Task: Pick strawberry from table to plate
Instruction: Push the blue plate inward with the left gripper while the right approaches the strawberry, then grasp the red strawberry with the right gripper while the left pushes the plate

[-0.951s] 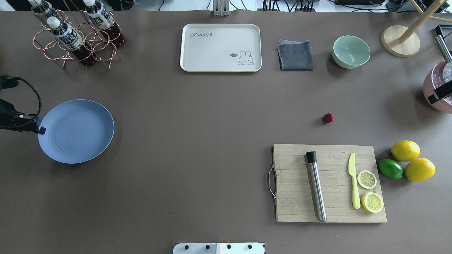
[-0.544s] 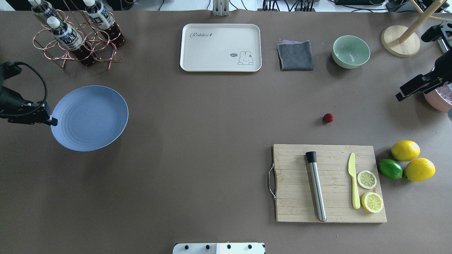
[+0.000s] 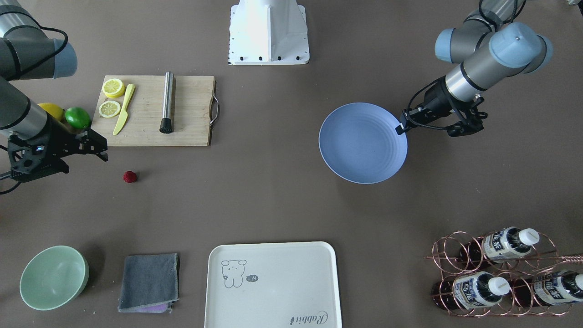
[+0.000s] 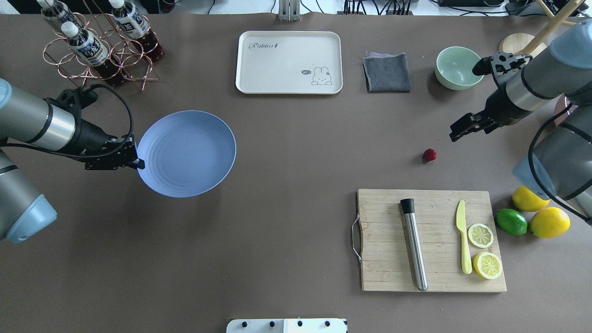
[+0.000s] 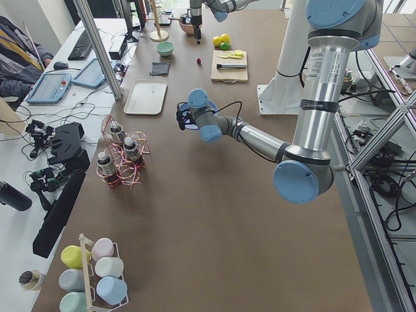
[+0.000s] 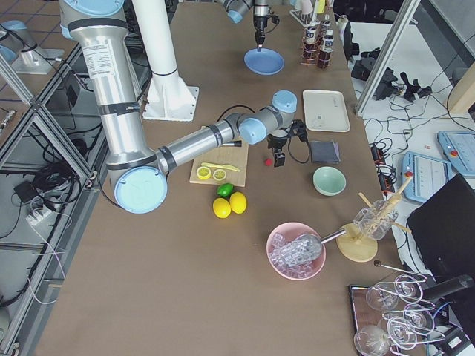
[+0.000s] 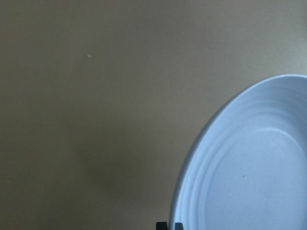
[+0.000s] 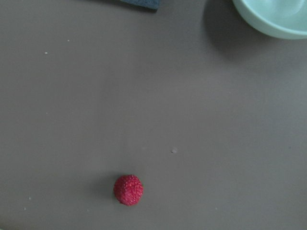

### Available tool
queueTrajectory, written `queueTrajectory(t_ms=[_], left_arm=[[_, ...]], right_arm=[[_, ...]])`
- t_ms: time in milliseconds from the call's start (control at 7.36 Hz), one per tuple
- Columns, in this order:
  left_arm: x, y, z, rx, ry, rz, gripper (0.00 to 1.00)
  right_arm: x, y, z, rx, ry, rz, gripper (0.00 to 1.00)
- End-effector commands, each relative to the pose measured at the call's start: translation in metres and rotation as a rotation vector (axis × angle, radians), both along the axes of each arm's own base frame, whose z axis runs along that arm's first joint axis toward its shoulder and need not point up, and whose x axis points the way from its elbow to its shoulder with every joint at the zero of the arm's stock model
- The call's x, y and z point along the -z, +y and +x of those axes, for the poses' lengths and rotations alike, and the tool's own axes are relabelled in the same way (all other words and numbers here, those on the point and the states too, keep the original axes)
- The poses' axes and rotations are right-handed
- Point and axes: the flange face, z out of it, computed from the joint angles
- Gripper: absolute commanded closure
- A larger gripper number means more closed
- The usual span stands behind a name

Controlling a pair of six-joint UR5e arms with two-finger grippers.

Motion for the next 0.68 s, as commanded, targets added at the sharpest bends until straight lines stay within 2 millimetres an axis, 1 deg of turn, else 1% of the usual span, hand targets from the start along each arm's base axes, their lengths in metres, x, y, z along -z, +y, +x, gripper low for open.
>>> queueTrajectory(t_ms=[0, 136, 272, 408, 544], left_arm=[[0.062, 0.004, 0.066, 0.041, -0.035, -0.01, 1.0], [0.073, 0.021, 0.094, 0.048, -0.041, -0.017, 1.0], [0.077, 0.026, 0.102, 0.04, -0.039, -0.017, 1.0], [0.078, 0.027, 0.103, 0.039, -0.037, -0.015, 1.0], [0.078, 0.027, 0.104, 0.043, -0.039, -0.014, 1.0]], right_arm=[[-0.018, 0.008, -0.068, -0.026, 0.022, -0.007, 0.05], [-0.024, 0.013, -0.076, -0.015, 0.033, -0.01, 0.05], [-0.025, 0.016, -0.081, -0.006, 0.036, -0.012, 0.08], [-0.029, 0.016, -0.083, -0.004, 0.042, -0.016, 0.22], [-0.02, 0.016, -0.085, -0.004, 0.03, -0.005, 0.73]])
